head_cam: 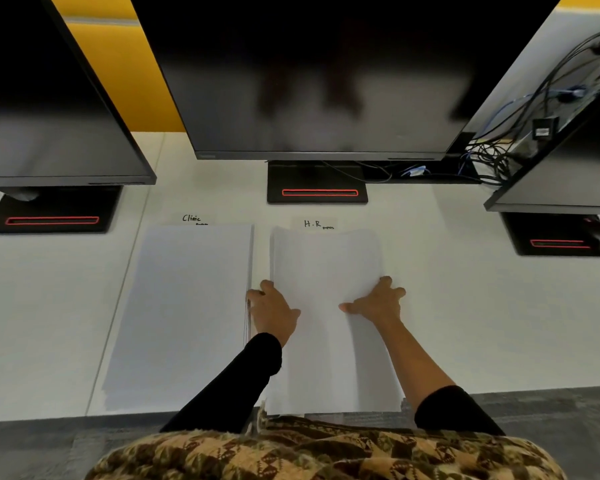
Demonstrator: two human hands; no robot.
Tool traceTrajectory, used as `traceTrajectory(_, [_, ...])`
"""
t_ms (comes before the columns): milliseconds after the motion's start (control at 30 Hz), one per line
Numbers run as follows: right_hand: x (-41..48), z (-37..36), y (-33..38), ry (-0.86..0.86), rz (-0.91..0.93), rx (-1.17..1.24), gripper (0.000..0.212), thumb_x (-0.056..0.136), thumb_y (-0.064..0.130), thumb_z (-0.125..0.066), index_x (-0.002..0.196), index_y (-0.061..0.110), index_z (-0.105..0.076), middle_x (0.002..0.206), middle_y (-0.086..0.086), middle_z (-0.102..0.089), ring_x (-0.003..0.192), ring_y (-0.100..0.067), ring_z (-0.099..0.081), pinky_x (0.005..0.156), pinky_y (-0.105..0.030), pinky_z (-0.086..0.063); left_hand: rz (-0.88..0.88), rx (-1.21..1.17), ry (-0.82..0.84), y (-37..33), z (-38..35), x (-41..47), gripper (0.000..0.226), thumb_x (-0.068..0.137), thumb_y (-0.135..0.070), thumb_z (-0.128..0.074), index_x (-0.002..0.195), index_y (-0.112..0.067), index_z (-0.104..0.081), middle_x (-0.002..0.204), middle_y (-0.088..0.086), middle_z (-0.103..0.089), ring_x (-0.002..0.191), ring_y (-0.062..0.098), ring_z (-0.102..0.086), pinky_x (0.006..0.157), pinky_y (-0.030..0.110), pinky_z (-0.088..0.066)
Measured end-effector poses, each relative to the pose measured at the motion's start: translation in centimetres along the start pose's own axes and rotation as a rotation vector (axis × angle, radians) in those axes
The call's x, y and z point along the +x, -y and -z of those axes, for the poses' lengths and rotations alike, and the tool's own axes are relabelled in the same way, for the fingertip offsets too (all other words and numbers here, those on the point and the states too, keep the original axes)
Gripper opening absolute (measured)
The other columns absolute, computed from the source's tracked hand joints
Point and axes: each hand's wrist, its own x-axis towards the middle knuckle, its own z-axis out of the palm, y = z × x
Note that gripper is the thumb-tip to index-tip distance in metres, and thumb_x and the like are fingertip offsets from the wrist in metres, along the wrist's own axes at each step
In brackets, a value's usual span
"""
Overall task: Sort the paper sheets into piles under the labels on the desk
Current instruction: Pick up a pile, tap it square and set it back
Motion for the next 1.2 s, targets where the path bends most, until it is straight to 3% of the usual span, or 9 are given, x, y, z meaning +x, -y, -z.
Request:
traceTrajectory(267, [-0.9,-1.4,-1.3,-0.183,0.130,-0.012,0.065,0.079,0.039,-0.070,0.128,0.008,-0.042,0.128,-0.012,-0.050,0.122,-0.031,-0.045,0.097,-0.040,-0.035,0.137,-0.207,0.097,0.0,-0.3,-0.1,0.080,0.077,-0.020,-0.072,0.137,-0.004,-0.022,0.132,0.016,-0.045,0.122,0.033,-0.048,0.100,0.041,-0.045])
traceTrajectory(400, [-2.3,-2.9,-2.4,-0.301,0.410,0.316,0.008,0.092,0.018,-0.053,0.094,0.012,-0.048,0.074,-0.006,-0.059,0.073,-0.028,-0.056,0.063,-0.029,-0.036,0.140,-0.052,0.039,-0.3,0.6,-0.3,0.086,0.075,-0.028,-0.074,0.137,-0.001,-0.022,0.136,0.020,-0.031,0.125,0.035,-0.037,0.107,0.035,-0.033])
traceTrajectory(533, [-2.6,-0.3,-1.9,-0.185,0.514,0.703,0.017,0.085,0.003,-0.061,0.083,0.017,-0.052,0.076,0.001,-0.060,0.071,-0.022,-0.058,0.068,-0.033,-0.049,0.041,-0.788,-0.015,-0.8,2.5,-0.8,0.067,0.079,-0.011,-0.072,0.130,-0.003,-0.030,0.119,0.012,-0.045,0.109,0.028,-0.051,0.087,0.033,-0.044])
traceTrajectory(633, [-3.5,3.0,0.1,-0.200,0.622,0.827,0.018,0.084,0.000,-0.062,0.093,0.013,-0.053,0.084,0.006,-0.062,0.076,-0.012,-0.062,0.068,-0.018,-0.053,-0.083,-1.164,-0.018,-2.1,5.4,-1.3,0.057,0.082,-0.003,-0.068,0.119,-0.017,-0.027,0.101,0.001,-0.054,0.079,0.012,-0.057,0.069,0.024,-0.048])
traceTrajectory(733, [-5.5,5.5,2.6,-0.309,0.721,0.959,0.017,0.086,0.000,-0.059,0.097,0.012,-0.054,0.086,0.009,-0.061,0.072,0.008,-0.061,0.064,-0.006,-0.048,-0.283,-1.180,-0.109,-4.4,9.1,-1.7,0.053,0.081,-0.004,-0.069,0.122,-0.019,-0.038,0.098,-0.005,-0.059,0.089,0.015,-0.061,0.076,0.026,-0.052])
traceTrajectory(800, [-7.4,6.4,4.2,-0.423,0.755,1.061,0.016,0.088,0.001,-0.057,0.098,0.013,-0.054,0.086,0.012,-0.059,0.071,0.015,-0.058,0.067,-0.004,-0.048,-0.421,-1.160,-0.242,-6.1,11.3,-2.8,0.031,0.082,-0.005,-0.067,0.105,-0.021,-0.053,0.096,-0.008,-0.062,0.090,0.014,-0.063,0.080,0.029,-0.052])
traceTrajectory(1033, [-10.7,7.0,5.3,-0.582,0.893,1.153,0.024,0.090,0.005,-0.057,0.094,0.027,-0.051,0.087,0.015,-0.058,0.076,0.016,-0.059,0.066,-0.003,-0.046,-0.622,-1.219,-0.457,-7.4,13.0,-6.1,0.035,0.086,-0.008,-0.064,0.093,-0.040,-0.050,0.094,-0.021,-0.060,0.081,-0.015,-0.061,0.073,0.007,-0.052])
traceTrajectory(1100, [-10.0,5.9,4.2,-0.526,0.838,1.120,0.017,0.085,0.018,-0.065,0.093,0.025,-0.053,0.087,0.015,-0.058,0.075,0.015,-0.058,0.064,-0.003,-0.046,-0.583,-1.185,-0.441,-6.3,12.1,-6.1,0.037,0.083,-0.013,-0.069,0.093,-0.042,-0.048,0.094,-0.024,-0.058,0.085,-0.011,-0.062,0.071,0.009,-0.051])
traceTrajectory(1200, [-9.1,5.3,3.2,-0.513,0.771,1.130,0.043,0.072,0.039,-0.066,0.103,0.011,-0.053,0.087,0.014,-0.058,0.074,0.011,-0.057,0.064,-0.005,-0.048,-0.539,-1.161,-0.387,-5.2,11.4,-5.6,0.037,0.078,-0.017,-0.073,0.093,-0.040,-0.049,0.099,-0.016,-0.061,0.098,0.014,-0.064,0.078,0.026,-0.055])
